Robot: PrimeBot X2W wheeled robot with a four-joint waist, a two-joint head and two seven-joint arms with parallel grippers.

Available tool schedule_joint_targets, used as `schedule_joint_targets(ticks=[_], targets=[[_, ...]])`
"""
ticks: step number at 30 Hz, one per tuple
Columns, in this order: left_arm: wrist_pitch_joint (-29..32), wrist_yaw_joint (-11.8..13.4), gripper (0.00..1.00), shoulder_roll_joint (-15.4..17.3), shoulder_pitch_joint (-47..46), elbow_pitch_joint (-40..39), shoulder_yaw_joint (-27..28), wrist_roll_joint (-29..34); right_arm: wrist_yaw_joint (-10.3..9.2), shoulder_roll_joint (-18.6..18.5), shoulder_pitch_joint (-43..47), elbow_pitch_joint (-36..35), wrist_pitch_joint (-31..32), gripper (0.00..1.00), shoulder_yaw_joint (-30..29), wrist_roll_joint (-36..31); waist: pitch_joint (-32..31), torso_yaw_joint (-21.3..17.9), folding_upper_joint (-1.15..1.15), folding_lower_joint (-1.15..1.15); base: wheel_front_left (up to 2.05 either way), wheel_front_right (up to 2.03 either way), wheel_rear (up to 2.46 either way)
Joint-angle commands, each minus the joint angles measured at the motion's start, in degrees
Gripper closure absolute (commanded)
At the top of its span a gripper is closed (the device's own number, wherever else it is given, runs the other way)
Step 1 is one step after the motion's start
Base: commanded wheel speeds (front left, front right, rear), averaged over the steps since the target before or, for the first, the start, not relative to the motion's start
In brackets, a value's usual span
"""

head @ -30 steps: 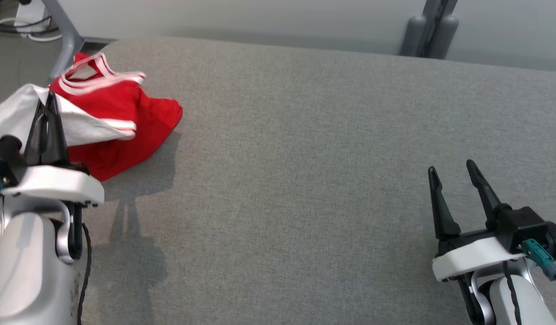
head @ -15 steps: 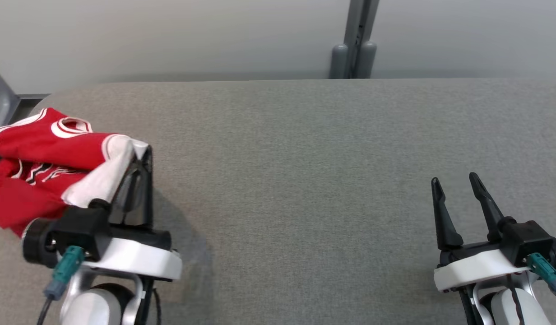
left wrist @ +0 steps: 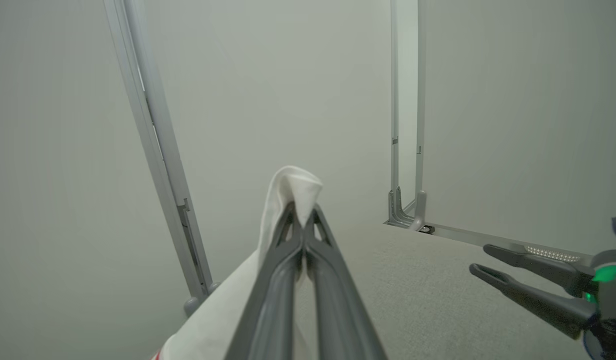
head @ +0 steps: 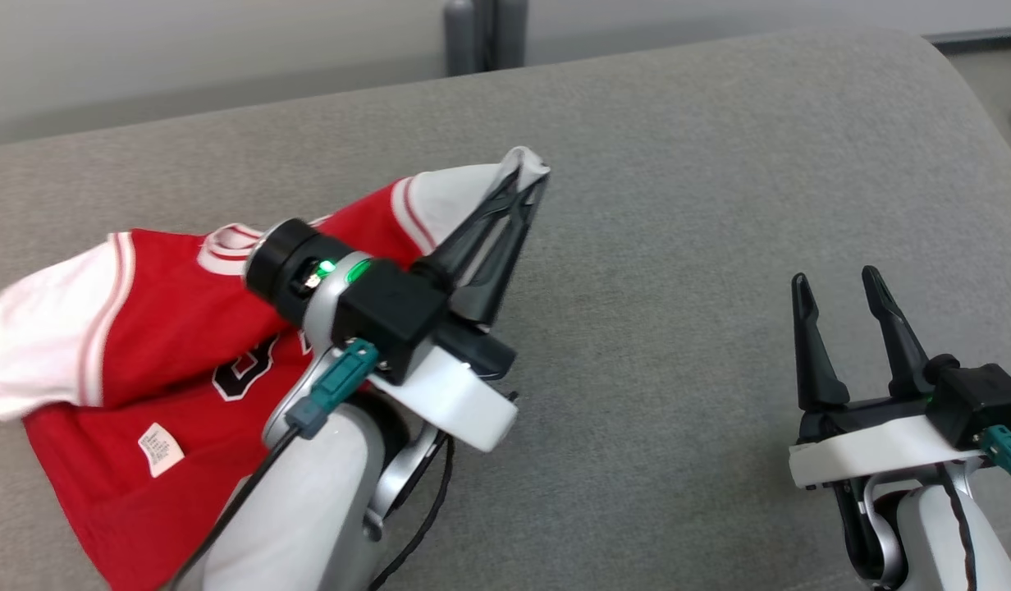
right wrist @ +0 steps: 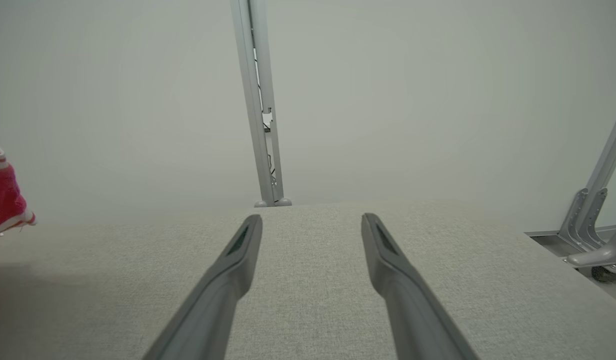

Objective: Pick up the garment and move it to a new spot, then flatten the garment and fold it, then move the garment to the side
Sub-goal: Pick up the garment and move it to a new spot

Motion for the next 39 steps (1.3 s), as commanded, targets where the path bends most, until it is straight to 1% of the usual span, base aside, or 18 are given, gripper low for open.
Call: schedule_joint_targets(ticks=[1,3,4,9,13,19,20,21,22,28,32,35,39], targets=[[-0.21,-0.46,1.0,0.18,-2.21,0.65,-1.3,-0.15,0.01,-0.2,-0.53,-0.35,-0.4,0.0,-0.09,0.57,4.1,-5.01,0.0,0.0,0.0,0.0,0.0],[-0.25,-0.44,1.0,-0.01,-4.54,1.71,-3.56,-0.56,0.01,-0.19,-0.66,-0.61,-0.4,0.0,-0.21,1.47,5.37,-6.86,0.0,0.0,0.0,0.0,0.0],[-0.25,-0.44,1.0,-0.01,-4.54,1.71,-3.56,-0.56,0.01,-0.19,-0.66,-0.61,-0.4,0.0,-0.21,1.47,5.37,-6.86,0.0,0.0,0.0,0.0,0.0],[0.46,0.29,1.0,-0.08,-7.95,5.49,-7.67,-1.82,0.01,-0.16,-1.11,-1.15,-0.4,0.0,-0.6,3.35,8.88,-9.45,0.0,0.0,0.0,0.0,0.0],[0.92,0.72,1.0,-0.13,-9.16,10.34,-9.25,-2.58,0.01,-0.15,-1.85,-1.78,-0.37,0.0,-0.4,4.62,12.09,-9.89,0.0,0.0,0.0,0.0,0.0],[-0.25,0.08,1.0,-0.13,-8.9,18.69,-10.05,-3.82,0.01,-0.18,-3.31,-1.52,-0.38,0.0,0.14,5.55,14.32,-9.42,0.0,0.0,0.0,0.0,0.0],[-0.68,-0.03,0.96,-0.16,-8.81,19.8,-10.13,-4.14,0.01,-0.19,-3.45,-1.39,-0.38,0.0,0.12,5.59,14.3,-9.17,0.0,0.0,0.0,0.0,0.0],[-1.18,-0.22,0.64,-0.17,-8.62,20.78,-10.14,-4.89,0.01,-0.2,-3.54,-1.21,-0.37,0.0,0.03,5.5,14.15,-8.83,0.0,0.0,0.0,0.0,0.0],[-1.65,-0.44,0.0,-0.16,-8.22,21.79,-10.08,-5.64,0.01,-0.19,-3.61,-1.05,-0.37,0.0,0.11,5.38,13.92,-8.5,0.0,0.0,0.0,0.0,0.0],[-6.45,-0.56,0.0,-0.18,-7.06,24.98,-10.35,-7.04,0.01,-0.21,-3.17,-0.05,-0.37,0.0,0.02,4.12,10.77,-5.82,0.0,0.0,0.0,0.0,0.0],[-9.94,0.38,0.0,0.45,-5.15,24.8,-9.76,-7.23,0.01,-0.21,-2.41,0.69,-0.37,0.0,-0.39,2.67,7.86,-3.5,0.0,0.0,0.0,0.0,0.0],[-12.65,2.47,0.0,1.3,-3.44,24.04,-8.34,-7.01,0.01,-0.22,-1.97,1.12,-0.37,0.0,-0.64,1.69,5.83,-1.75,0.0,0.0,0.0,0.0,0.0],[-14.9,5.63,0.0,2.5,-1.11,23.15,-4.97,-8.21,0.01,-0.24,-1.14,1.53,-0.37,0.0,-1.16,0.53,3.55,0.46,0.0,0.0,0.0,0.0,0.0]])
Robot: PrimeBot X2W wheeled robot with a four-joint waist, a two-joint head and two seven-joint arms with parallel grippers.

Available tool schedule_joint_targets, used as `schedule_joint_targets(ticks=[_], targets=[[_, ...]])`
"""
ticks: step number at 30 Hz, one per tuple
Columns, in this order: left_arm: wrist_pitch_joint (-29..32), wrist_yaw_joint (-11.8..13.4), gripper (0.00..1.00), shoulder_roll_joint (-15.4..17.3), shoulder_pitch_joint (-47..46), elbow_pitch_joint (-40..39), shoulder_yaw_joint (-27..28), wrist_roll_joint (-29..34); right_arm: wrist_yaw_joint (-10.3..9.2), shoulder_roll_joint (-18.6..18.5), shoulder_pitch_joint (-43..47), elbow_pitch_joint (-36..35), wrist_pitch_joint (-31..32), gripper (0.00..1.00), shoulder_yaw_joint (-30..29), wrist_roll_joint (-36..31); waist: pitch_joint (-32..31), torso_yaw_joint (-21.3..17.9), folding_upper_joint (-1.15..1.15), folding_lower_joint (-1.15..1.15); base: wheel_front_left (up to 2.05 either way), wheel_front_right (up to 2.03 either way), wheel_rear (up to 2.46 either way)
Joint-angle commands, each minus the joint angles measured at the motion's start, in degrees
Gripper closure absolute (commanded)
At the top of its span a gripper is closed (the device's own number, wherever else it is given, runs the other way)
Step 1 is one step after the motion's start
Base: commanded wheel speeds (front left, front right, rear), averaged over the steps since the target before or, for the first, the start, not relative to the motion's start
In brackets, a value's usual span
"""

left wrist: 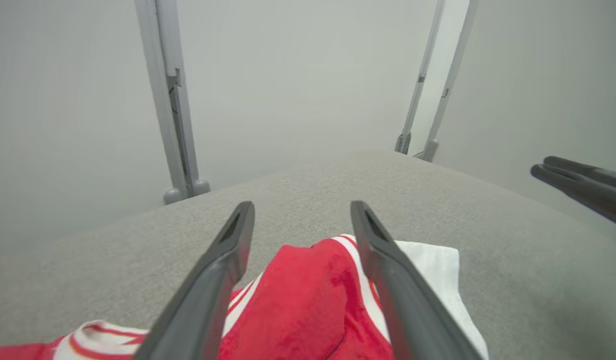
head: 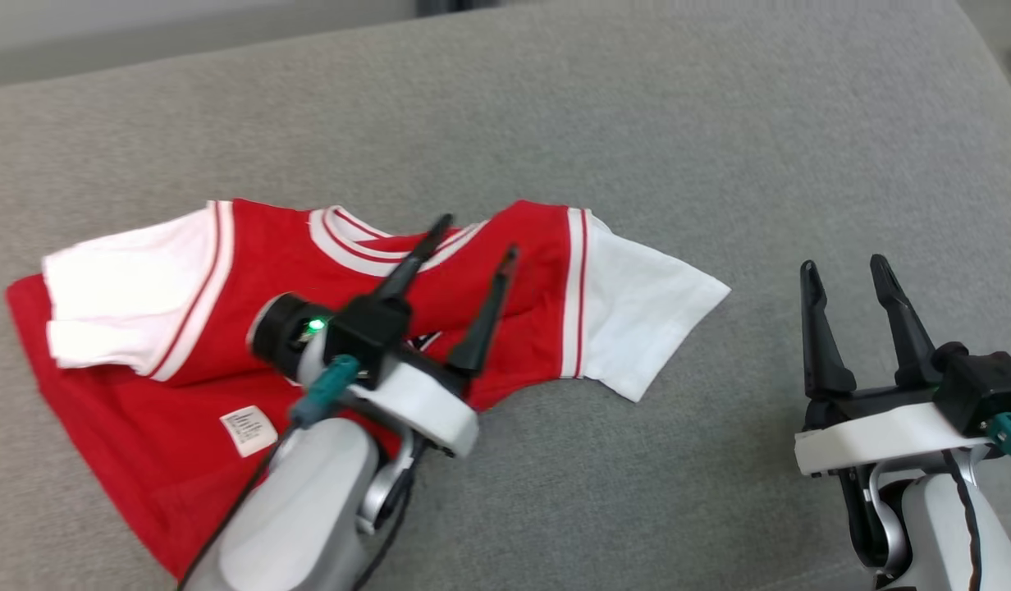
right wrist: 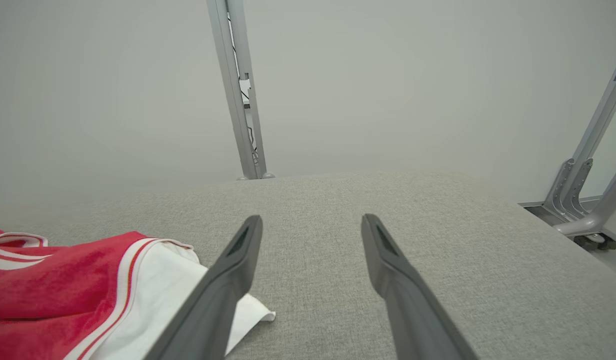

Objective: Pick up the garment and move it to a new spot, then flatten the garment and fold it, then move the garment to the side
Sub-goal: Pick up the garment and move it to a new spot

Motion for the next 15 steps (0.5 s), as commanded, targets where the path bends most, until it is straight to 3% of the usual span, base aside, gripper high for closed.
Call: schedule_joint_targets(ticks=[1,7,15], targets=[[-0.87,1.54,0.0,0.99,1.3,-0.4,1.73,-0.57,0.01,-0.29,0.83,0.16,-0.31,0.0,-0.37,-0.48,-2.39,2.36,0.0,0.0,0.0,0.0,0.0],[-2.62,5.49,0.0,3.26,5.44,-1.22,7.96,-2.83,0.01,-0.29,1.98,0.62,-0.31,0.0,-0.87,-1.93,-4.65,4.64,0.0,0.0,0.0,0.0,0.0],[-3.22,8.25,0.0,6.53,11.47,-3.6,15.72,-4.81,0.01,-0.3,3.34,1.29,-0.31,0.0,-1.12,-2.76,-6.99,6.47,0.0,0.0,0.0,0.0,0.0]])
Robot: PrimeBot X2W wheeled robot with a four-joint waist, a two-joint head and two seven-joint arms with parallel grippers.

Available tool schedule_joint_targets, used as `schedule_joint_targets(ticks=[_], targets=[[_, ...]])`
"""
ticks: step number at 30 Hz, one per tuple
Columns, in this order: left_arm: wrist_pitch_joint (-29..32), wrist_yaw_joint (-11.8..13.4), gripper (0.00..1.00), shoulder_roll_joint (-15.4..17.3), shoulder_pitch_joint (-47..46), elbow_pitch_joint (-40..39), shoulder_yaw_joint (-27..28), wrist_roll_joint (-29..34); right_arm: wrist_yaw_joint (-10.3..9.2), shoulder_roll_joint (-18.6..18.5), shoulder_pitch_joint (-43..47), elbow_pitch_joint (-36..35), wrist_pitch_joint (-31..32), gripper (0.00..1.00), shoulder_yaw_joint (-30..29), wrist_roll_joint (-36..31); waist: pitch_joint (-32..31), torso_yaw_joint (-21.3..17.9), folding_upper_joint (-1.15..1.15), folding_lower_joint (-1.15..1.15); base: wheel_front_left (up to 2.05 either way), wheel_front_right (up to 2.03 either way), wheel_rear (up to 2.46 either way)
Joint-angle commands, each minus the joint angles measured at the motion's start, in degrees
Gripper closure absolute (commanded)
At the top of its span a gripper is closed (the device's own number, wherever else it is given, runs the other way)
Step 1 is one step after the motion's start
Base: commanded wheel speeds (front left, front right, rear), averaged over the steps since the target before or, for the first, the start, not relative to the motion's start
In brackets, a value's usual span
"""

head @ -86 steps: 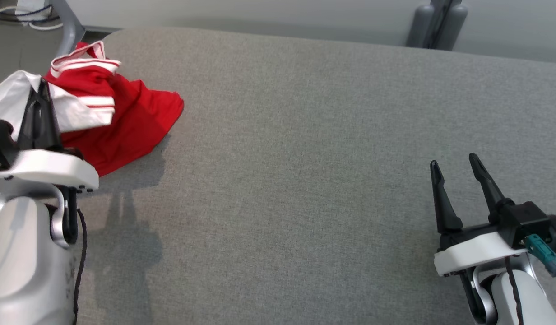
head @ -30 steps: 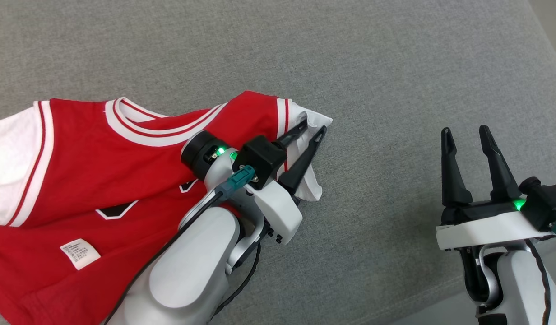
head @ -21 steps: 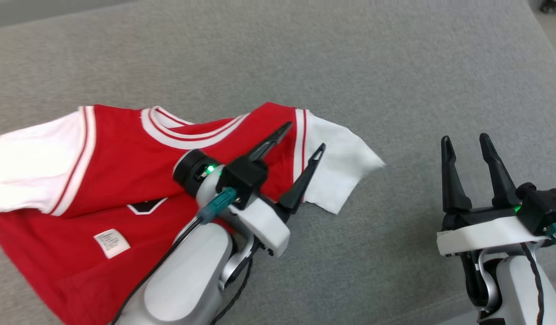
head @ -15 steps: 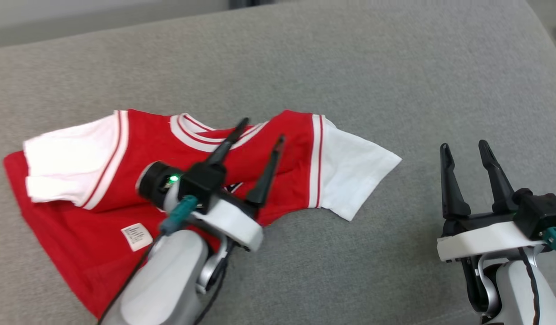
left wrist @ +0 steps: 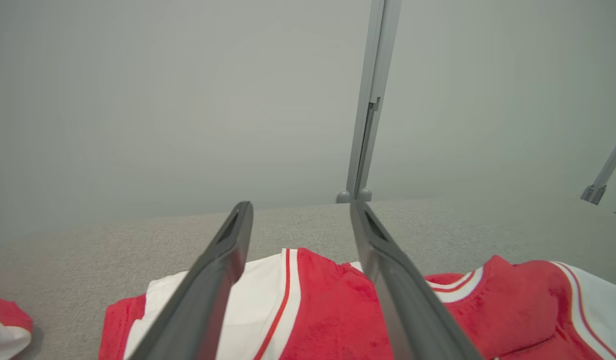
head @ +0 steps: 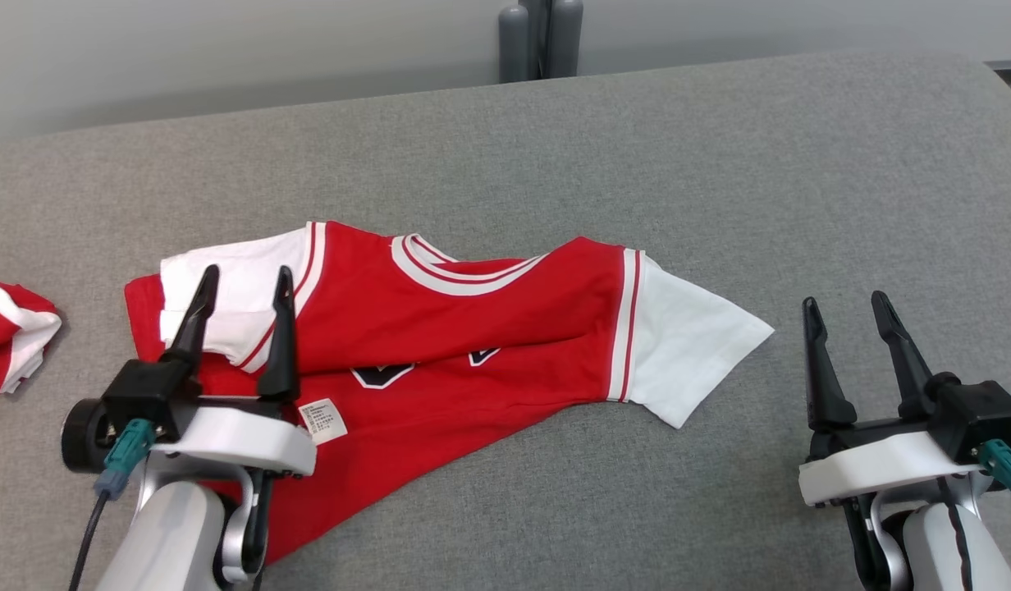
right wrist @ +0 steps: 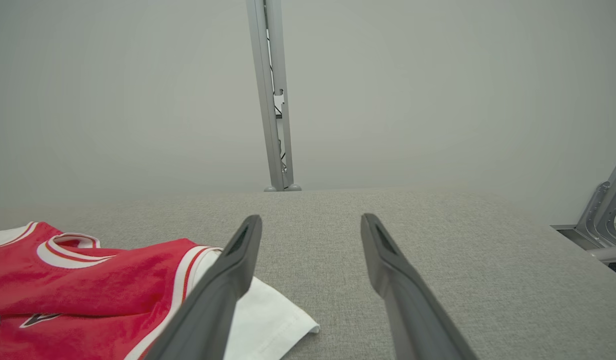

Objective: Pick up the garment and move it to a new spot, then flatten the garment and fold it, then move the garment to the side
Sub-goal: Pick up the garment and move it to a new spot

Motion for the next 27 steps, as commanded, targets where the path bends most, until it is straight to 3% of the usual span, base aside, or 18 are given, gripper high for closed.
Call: schedule_joint_targets(ticks=[1,11,27], targets=[[-0.31,0.5,0.0,0.44,1.0,-0.57,0.8,-0.03,0.01,-0.29,0.56,0.22,-0.31,0.0,-0.13,-0.23,-0.68,0.55,0.0,0.0,0.0,0.0,0.0],[-0.33,1.54,0.0,1.48,11.15,-3.71,5.36,-0.63,0.01,-0.28,3.48,1.7,-0.31,0.0,-0.01,-0.78,-5.18,1.48,0.0,0.0,0.0,0.0,0.0],[-0.34,1.72,0.0,0.99,20.5,-4.78,5.44,-0.66,0.01,-0.28,8.74,0.28,2.06,0.0,-0.68,-1.35,-10.54,1.94,0.0,0.0,0.0,0.0,0.0]])
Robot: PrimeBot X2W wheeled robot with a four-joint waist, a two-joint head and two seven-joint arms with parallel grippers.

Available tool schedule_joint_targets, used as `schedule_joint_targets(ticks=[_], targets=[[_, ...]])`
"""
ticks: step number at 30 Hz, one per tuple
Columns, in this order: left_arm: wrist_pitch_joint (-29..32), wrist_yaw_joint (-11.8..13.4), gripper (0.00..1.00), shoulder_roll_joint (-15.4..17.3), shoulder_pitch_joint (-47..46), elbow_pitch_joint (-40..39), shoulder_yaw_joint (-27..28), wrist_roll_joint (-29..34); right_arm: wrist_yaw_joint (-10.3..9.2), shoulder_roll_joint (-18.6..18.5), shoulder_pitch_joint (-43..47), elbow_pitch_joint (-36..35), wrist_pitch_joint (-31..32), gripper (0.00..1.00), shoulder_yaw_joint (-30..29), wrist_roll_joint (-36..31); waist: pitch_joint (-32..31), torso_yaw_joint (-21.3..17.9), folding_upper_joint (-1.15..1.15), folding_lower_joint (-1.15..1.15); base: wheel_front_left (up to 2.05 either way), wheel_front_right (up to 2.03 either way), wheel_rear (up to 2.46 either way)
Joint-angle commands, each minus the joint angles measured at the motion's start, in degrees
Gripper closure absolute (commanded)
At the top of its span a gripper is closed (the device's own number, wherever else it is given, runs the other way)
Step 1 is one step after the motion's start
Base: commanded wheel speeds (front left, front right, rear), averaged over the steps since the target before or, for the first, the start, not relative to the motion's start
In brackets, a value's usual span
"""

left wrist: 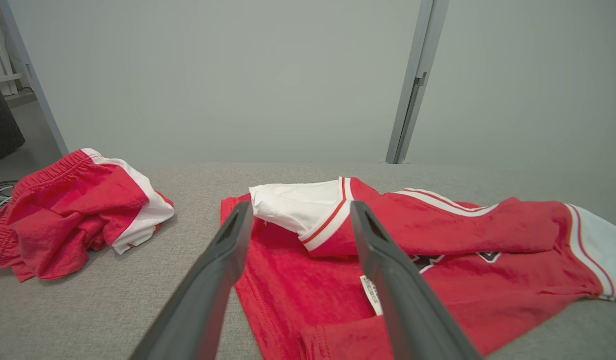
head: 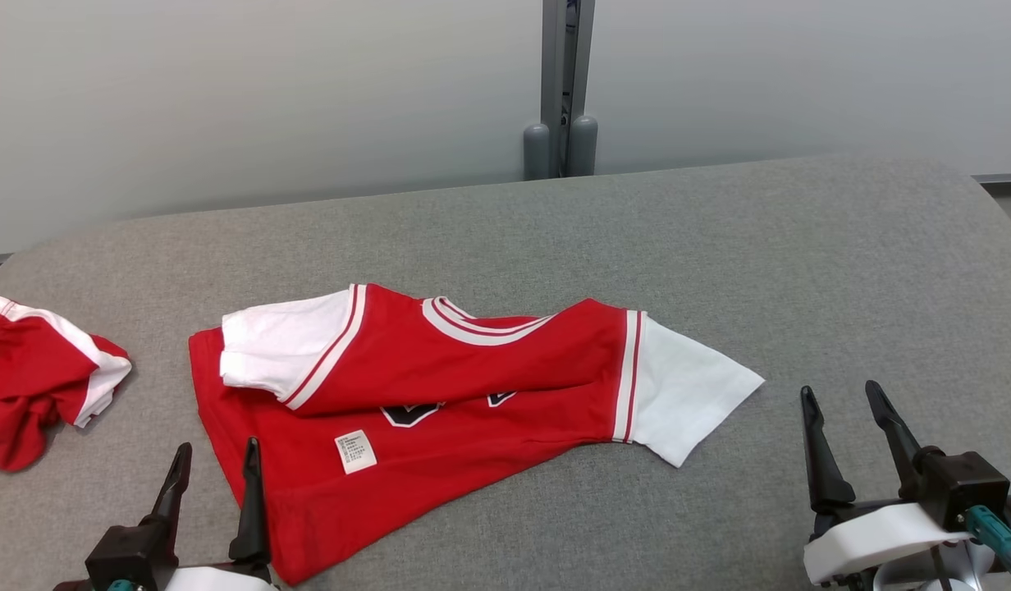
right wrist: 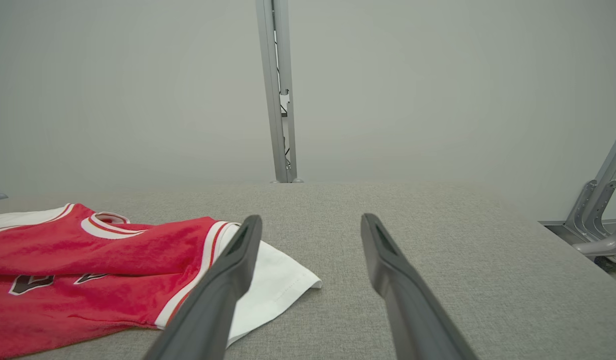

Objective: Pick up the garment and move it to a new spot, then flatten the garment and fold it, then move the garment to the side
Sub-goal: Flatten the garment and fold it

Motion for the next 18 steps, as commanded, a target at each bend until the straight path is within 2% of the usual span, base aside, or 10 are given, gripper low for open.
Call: schedule_joint_targets(ticks=[1,12,18], targets=[[-0.27,0.3,0.0,0.33,0.38,-0.35,-0.02,-0.19,0.01,-0.28,0.43,-0.6,0.33,0.0,-0.11,0.09,-0.03,0.05,0.0,0.0,0.0,0.0,0.0],[0.78,0.7,0.0,0.67,0.28,-1.06,-0.71,-0.06,0.01,-0.28,0.64,-1.47,0.47,0.0,0.19,0.51,0.54,0.25,0.0,0.0,0.0,0.0,0.0],[7.27,-1.28,0.0,0.07,-1.07,1.96,-3.41,-1.99,0.01,-0.28,-0.53,-1.46,0.45,0.0,0.71,0.77,2.29,0.42,0.0,0.0,0.0,0.0,0.0]])
